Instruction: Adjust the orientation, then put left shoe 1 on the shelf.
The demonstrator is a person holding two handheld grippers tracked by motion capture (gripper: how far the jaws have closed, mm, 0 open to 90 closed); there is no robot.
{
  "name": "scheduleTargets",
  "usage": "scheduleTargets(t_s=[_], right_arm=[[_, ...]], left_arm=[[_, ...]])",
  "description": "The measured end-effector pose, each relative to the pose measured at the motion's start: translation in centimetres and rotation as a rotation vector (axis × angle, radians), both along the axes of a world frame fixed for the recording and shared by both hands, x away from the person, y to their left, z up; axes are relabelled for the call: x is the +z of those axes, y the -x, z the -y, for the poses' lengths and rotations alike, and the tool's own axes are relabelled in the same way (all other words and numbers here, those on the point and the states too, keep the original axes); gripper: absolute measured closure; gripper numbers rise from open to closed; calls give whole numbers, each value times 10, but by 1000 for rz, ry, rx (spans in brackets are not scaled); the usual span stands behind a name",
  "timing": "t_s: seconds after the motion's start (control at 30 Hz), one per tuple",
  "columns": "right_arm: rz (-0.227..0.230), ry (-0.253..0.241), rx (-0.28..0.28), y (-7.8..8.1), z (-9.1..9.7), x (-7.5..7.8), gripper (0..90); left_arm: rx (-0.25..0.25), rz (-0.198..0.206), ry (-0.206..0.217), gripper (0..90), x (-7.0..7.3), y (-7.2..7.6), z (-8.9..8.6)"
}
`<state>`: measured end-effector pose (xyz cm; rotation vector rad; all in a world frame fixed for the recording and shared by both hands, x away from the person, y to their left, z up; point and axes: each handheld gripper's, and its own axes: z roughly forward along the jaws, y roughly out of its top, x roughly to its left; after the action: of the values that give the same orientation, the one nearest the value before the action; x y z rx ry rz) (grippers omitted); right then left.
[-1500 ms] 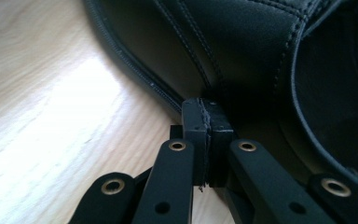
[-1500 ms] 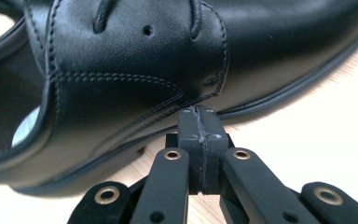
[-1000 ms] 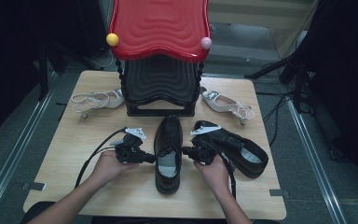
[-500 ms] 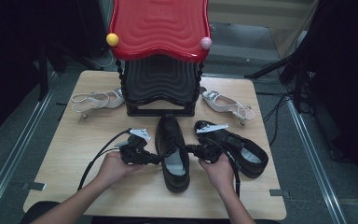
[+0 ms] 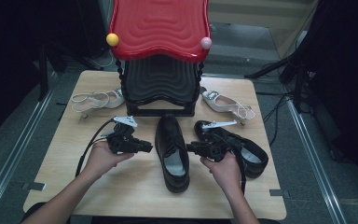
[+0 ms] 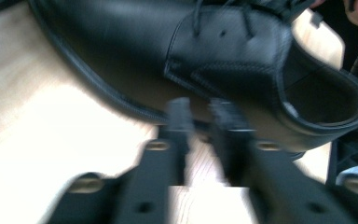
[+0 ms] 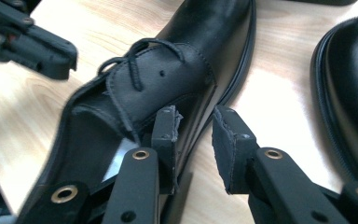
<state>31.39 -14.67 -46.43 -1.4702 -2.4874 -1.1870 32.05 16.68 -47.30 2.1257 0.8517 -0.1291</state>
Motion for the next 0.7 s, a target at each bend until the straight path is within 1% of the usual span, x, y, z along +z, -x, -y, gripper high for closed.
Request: scheduleTargets(t_s=[0.03,0.07,0.1,0.17,0.2,0.27,0.3,0.33,0.4,0.43,0.47,0.53,0.57,0.6,0.7], right_arm=[[-14,-8,-10,0,0,1,709],[-39,-25,-23,1,1,4,709],[-48,-30,-22,2,1,6,706],[-42,-26,-24,3,2,9,683],[-47,-25,-20,4,2,11,680],[-45,-16,-12,5,0,14,664],[-48,-13,-4,6,0,16,662],[-47,-13,3,6,-1,18,658],[-42,-7,9,7,-3,23,653],[-42,-8,13,8,-4,25,653],[-43,-9,17,8,-4,27,653],[-55,-13,28,10,-7,32,652],[-54,-16,35,10,-8,33,649],[-63,-15,35,11,-10,34,646],[-70,-6,47,13,-14,35,638]], left_arm=[[-14,-13,-11,898,1,-2,0],[-7,-6,-21,899,1,-3,1],[-20,-16,-22,900,2,-5,1],[-15,0,-33,899,4,-7,0],[-22,-1,-26,898,6,-8,0],[-19,15,-28,873,12,-10,0],[-22,12,-22,865,15,-12,0],[-16,21,-20,853,20,-13,0],[-12,31,-9,857,28,-16,-1],[-11,34,0,873,33,-17,-1],[-18,26,6,890,37,-20,-1],[-13,27,5,900,44,-24,-1],[-5,39,-2,900,47,-26,-1],[-6,41,-4,900,51,-28,-1],[-3,45,13,900,61,-34,-3]])
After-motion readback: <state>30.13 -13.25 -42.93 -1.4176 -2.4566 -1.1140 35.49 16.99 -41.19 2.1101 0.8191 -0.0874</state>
